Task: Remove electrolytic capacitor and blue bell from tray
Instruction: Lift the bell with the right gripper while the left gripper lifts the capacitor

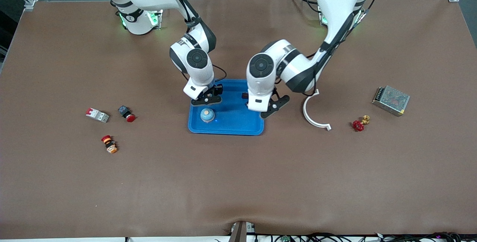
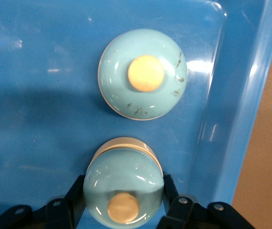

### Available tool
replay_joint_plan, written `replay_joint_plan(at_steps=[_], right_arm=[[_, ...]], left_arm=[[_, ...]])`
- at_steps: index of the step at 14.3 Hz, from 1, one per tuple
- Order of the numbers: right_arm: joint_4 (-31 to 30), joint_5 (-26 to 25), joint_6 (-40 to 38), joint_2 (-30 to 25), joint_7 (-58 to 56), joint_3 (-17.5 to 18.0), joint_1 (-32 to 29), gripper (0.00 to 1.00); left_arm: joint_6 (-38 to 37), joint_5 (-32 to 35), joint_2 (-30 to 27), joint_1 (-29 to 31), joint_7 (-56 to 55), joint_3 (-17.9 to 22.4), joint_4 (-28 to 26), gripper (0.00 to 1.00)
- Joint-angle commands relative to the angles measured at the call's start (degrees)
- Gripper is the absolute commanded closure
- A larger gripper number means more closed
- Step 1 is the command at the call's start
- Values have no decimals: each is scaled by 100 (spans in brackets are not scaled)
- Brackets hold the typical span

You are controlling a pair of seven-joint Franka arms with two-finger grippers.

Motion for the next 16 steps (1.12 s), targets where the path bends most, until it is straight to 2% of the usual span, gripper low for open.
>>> replay_joint_plan(at_steps=[1, 6, 8, 12, 16], right_arm=[[50, -52, -262, -152, 46, 56, -59, 63], [200, -43, -1395, -854, -68, 56, -147, 63], [192, -34, -1887, -1223, -470, 47, -296, 63], [174, 19, -2994, -2005, -1778, 47, -1007, 63], [165, 19, -3962, -2718, -3824, 21, -2183, 63]], left_arm=[[120, -45, -786, 904, 1324, -517, -1163, 100], [698, 51, -1226, 1758, 2837, -615, -2183, 100], [884, 78, -1375, 2092, 3452, -615, -2500, 100], [1016, 87, -1464, 2637, 4218, -615, -2721, 100], [1629, 577, -1543, 3121, 4571, -615, -3150, 100]])
